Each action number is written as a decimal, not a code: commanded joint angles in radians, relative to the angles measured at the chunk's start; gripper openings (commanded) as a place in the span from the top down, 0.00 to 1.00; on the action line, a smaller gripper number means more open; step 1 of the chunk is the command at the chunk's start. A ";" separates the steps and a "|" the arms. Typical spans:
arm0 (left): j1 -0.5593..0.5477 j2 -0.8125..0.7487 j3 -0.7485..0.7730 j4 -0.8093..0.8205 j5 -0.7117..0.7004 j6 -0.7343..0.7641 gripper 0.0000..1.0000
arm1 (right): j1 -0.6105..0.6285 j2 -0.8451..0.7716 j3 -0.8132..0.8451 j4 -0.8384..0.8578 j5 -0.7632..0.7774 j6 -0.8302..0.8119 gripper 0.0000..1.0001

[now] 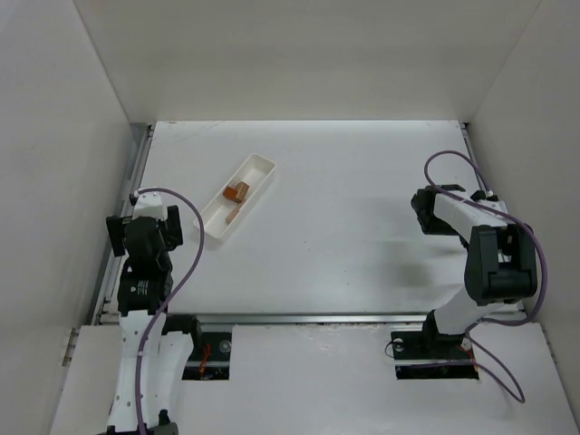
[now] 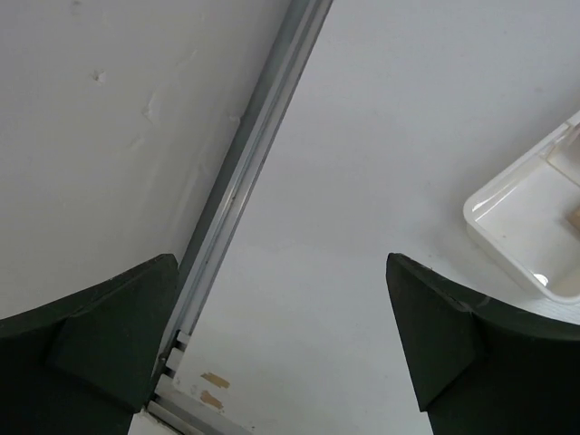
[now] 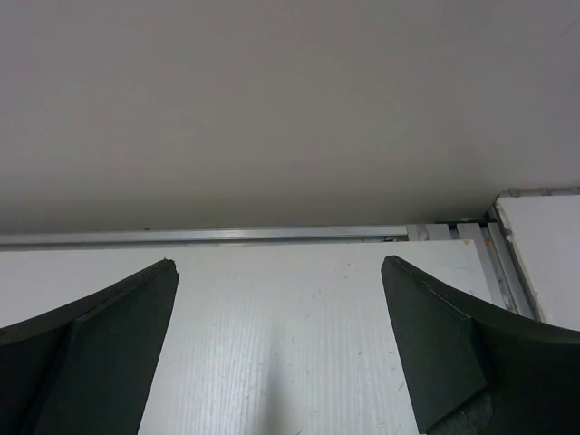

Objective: Build the wood block tower

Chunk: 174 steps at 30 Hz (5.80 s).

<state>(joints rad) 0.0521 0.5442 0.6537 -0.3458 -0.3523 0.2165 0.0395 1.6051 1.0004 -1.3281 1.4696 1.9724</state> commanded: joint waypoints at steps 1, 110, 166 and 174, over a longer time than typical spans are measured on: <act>-0.006 -0.013 0.011 0.025 -0.072 -0.052 0.01 | -0.006 -0.001 0.030 -0.054 0.132 0.115 0.00; -0.386 0.767 0.239 1.226 -0.203 1.064 1.00 | 0.531 -0.263 0.247 0.923 -1.149 -1.410 0.00; -0.244 1.163 0.906 0.014 -0.133 0.289 1.00 | 0.531 -0.261 0.152 0.912 -1.270 -1.413 0.00; 0.115 1.323 1.007 -0.314 0.413 0.161 1.00 | 0.570 -0.243 0.152 0.912 -1.315 -1.432 0.00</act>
<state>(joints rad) 0.1154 1.8809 1.6905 -0.4622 -0.1776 0.4404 0.5938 1.3556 1.1610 -0.4412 0.1905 0.5594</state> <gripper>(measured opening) 0.050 1.000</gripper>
